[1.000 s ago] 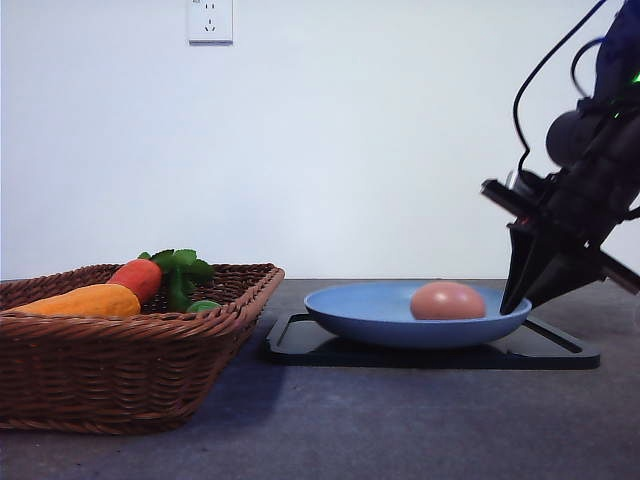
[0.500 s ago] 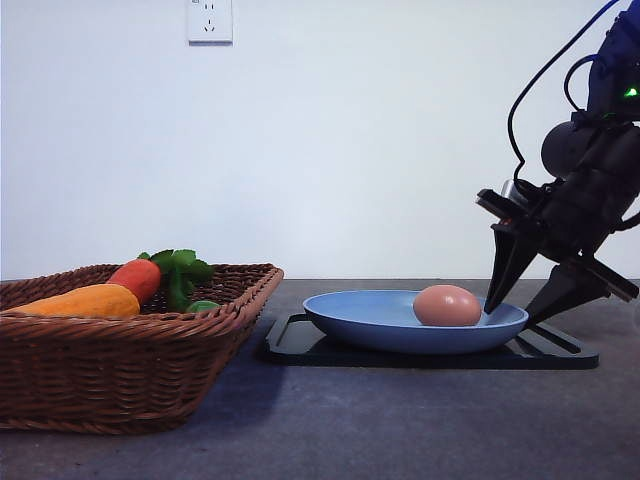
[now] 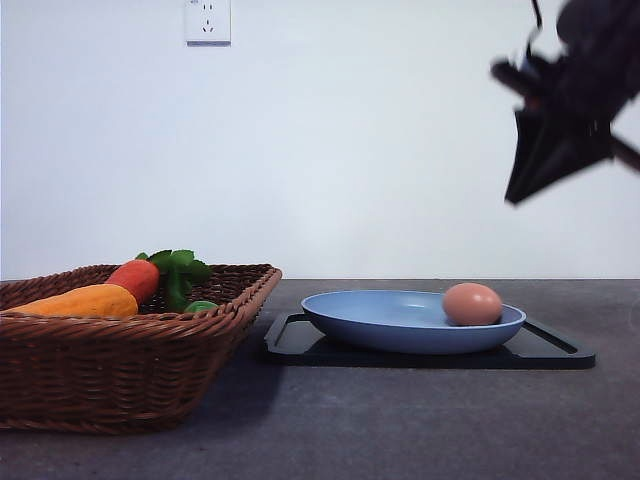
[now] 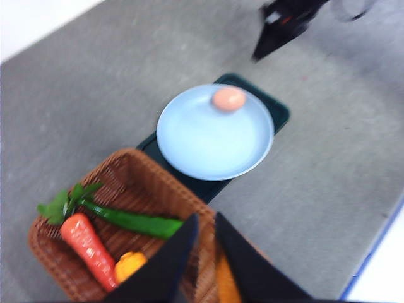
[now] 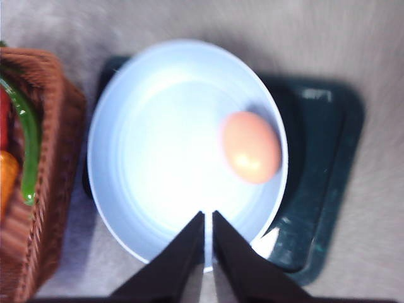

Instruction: Transfer egg from basket to plate and serve

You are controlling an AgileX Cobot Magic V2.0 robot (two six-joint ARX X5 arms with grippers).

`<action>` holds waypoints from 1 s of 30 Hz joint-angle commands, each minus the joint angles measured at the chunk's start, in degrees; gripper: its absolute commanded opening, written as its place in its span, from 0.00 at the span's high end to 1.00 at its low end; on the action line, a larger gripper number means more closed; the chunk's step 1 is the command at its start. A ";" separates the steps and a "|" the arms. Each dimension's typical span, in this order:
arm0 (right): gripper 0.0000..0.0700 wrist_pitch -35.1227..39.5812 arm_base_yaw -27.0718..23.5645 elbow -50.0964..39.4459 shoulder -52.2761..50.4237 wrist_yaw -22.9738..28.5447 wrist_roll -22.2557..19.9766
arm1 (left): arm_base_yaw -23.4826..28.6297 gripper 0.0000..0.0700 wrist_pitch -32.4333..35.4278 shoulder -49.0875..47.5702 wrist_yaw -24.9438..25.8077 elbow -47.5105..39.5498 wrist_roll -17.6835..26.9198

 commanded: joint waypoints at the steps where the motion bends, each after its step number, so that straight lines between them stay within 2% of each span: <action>1: 1.00 -0.23 1.80 -0.73 -3.11 4.85 -1.20 | 1.20 1.00 0.64 1.03 -0.47 0.76 -0.75; 5: 1.00 1.64 7.13 -5.31 -12.10 15.84 -1.22 | 5.48 1.00 2.28 1.40 -0.47 -2.01 -1.94; 9: 1.00 8.00 12.57 -13.18 -21.81 24.18 -1.20 | 9.32 1.00 8.44 -1.74 -0.47 -9.06 -3.13; 19: 1.00 33.11 23.94 -40.30 -44.63 38.50 -1.18 | 12.74 1.00 34.84 -21.47 -0.85 -39.36 -7.15; 24: 1.00 44.49 26.32 -52.19 -51.48 40.82 -1.00 | 12.79 1.00 43.11 -33.10 -2.34 -52.36 -10.00; 26: 1.00 46.91 26.52 -55.29 -52.74 40.84 0.41 | 12.79 1.00 43.27 -37.17 -3.14 -55.60 -9.97; 30: 1.00 46.03 26.50 -56.53 -53.08 40.88 1.84 | 12.79 1.00 39.03 -40.65 -3.18 -56.50 -10.20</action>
